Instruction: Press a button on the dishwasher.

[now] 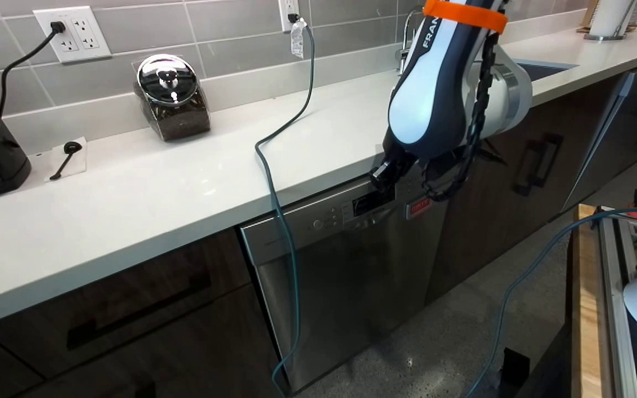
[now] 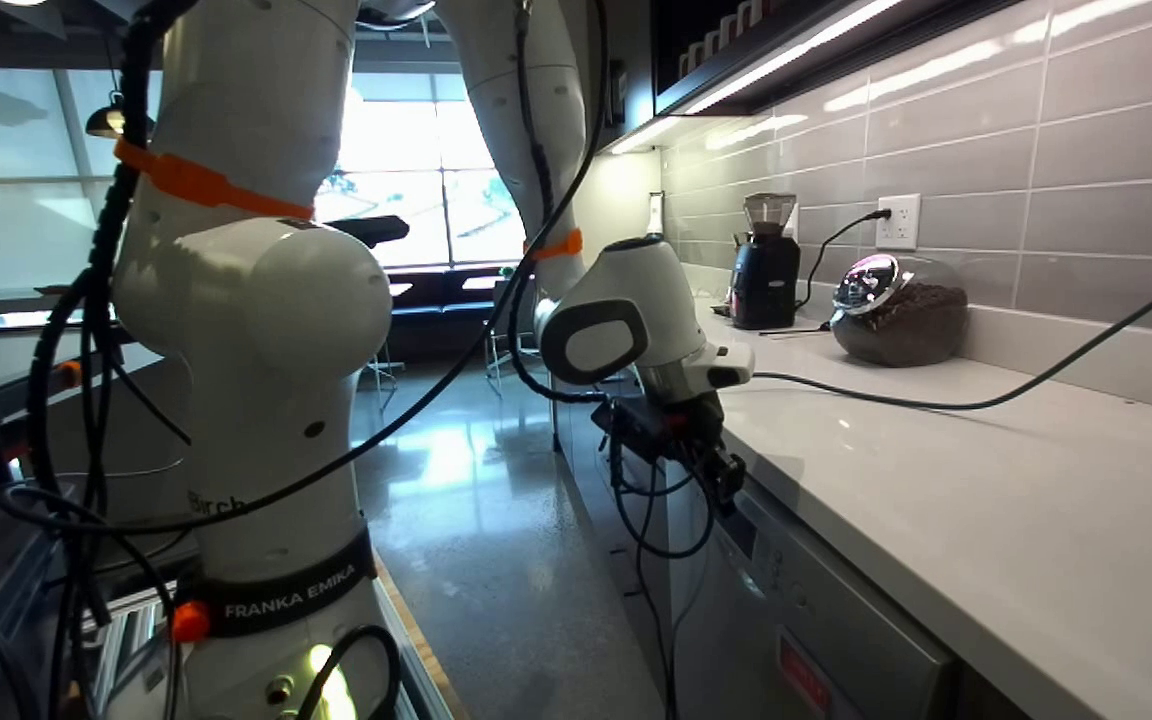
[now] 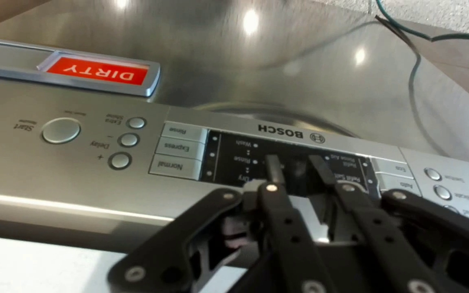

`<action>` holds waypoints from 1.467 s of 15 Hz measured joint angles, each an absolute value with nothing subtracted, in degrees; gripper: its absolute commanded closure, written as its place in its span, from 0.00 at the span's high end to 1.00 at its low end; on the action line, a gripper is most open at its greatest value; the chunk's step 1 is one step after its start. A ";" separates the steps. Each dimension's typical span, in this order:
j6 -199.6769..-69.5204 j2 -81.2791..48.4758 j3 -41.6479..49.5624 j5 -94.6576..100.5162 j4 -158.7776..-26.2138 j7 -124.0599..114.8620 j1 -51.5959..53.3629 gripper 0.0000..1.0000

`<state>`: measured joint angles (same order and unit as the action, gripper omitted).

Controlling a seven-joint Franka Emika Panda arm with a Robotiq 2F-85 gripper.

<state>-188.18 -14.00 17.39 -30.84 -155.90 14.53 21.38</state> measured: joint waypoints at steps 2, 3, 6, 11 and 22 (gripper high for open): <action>-185.72 -13.25 20.31 -30.69 -155.96 15.94 24.11 0.71; -184.57 -12.97 21.91 -30.41 -155.99 16.43 25.56 0.78; -181.01 -12.39 26.91 -28.87 -156.02 16.98 29.96 1.00; -173.81 -10.27 34.58 -22.88 -156.00 16.71 36.74 1.00; -156.15 0.29 45.17 3.41 -153.72 -3.02 45.79 1.00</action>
<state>-156.15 0.29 45.17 3.41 -153.72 -3.02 45.79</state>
